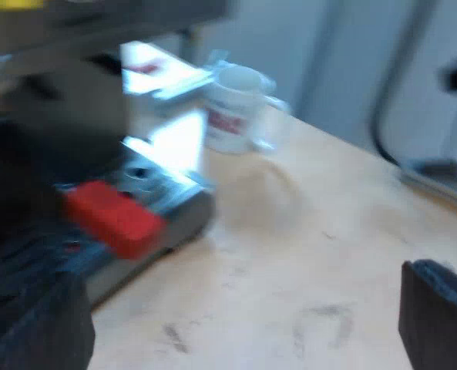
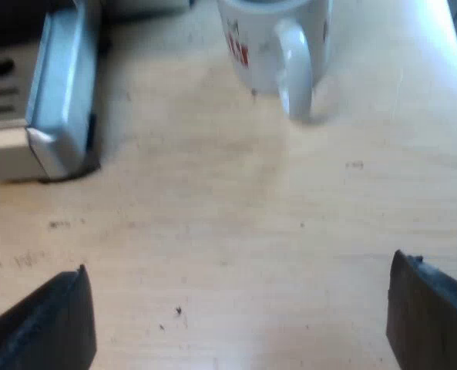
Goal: Place mug into machine
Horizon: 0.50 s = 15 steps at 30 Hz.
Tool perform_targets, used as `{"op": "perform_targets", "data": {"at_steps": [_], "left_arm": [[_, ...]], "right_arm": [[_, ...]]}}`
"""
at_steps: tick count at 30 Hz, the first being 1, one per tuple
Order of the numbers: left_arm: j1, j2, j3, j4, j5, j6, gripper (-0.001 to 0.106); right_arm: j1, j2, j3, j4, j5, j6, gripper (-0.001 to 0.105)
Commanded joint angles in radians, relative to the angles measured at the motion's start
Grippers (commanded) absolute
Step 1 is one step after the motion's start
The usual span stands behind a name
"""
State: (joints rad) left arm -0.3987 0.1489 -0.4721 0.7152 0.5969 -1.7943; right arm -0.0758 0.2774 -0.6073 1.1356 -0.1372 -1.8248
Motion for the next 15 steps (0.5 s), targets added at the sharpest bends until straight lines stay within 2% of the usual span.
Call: {"op": "perform_targets", "data": {"at_steps": [1, 4, 7, 10, 15], "left_arm": [[-0.074, 0.041, 0.018, -0.056, 0.015, 0.036, 0.082], [-0.135, 0.081, 0.044, -0.103, 0.015, 0.049, 0.082], [-0.174, 0.121, 0.086, -0.175, 0.015, 0.049, 0.082], [-0.185, 0.152, 0.124, -0.223, 0.015, 0.049, 0.082], [-0.185, 0.187, 0.136, -0.220, 0.015, 0.049, 0.082]], "right_arm": [[0.000, 0.067, -0.009, -0.034, 0.004, -0.059, 0.078], [0.000, 0.130, -0.009, -0.095, 0.004, -0.093, 0.078], [0.000, 0.184, 0.002, -0.196, 0.004, -0.093, 0.078], [0.000, 0.230, 0.047, -0.320, 0.004, -0.093, 0.078], [0.000, 0.290, 0.134, -0.523, 0.007, -0.093, 0.078]]}}
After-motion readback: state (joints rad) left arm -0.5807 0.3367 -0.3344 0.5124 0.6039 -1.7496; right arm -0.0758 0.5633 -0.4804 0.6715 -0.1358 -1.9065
